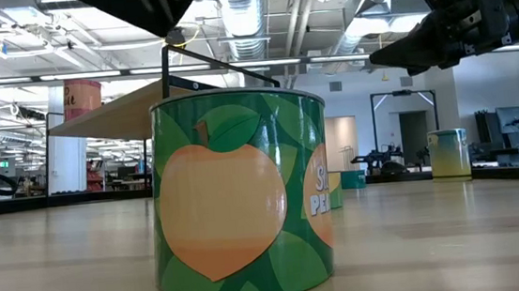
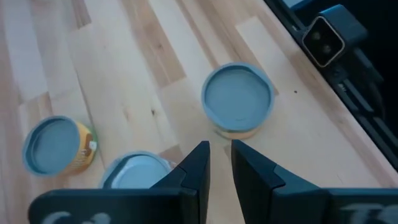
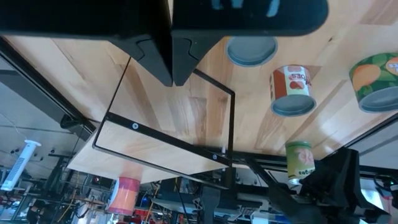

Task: Pick and place cans onto a shelf
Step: Put the canned tomatoes on the shelf

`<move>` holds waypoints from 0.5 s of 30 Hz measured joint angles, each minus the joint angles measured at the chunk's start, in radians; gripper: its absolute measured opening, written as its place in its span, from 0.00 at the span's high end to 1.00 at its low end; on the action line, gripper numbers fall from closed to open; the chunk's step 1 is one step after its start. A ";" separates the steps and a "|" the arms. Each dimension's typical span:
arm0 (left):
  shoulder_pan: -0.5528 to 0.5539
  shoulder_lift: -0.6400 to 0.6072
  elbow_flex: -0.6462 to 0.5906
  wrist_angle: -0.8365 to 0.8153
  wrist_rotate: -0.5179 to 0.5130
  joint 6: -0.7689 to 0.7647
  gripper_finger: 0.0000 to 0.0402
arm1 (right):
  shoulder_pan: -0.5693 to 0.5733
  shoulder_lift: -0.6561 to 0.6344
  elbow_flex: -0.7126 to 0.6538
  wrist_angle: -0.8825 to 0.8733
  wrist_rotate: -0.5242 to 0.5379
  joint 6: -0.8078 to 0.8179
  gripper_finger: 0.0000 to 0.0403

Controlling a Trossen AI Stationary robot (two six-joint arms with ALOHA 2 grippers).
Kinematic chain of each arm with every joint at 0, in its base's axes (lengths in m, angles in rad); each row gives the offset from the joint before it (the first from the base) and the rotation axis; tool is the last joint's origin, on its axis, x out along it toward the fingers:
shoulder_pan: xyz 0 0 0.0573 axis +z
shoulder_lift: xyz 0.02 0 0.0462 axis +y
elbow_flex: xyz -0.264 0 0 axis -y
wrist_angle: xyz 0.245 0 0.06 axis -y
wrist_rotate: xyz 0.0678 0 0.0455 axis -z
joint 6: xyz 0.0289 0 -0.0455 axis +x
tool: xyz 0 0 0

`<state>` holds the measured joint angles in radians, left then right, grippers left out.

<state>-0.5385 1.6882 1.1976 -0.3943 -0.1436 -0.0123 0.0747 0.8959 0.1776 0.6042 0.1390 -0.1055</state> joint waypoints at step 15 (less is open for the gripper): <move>-0.013 -0.001 -0.010 0.002 -0.011 -0.064 0.88 | 0.000 0.000 0.000 0.001 0.000 0.000 0.98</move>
<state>-0.5512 1.6869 1.1881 -0.3920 -0.1543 -0.0759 0.0750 0.8959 0.1776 0.6054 0.1390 -0.1051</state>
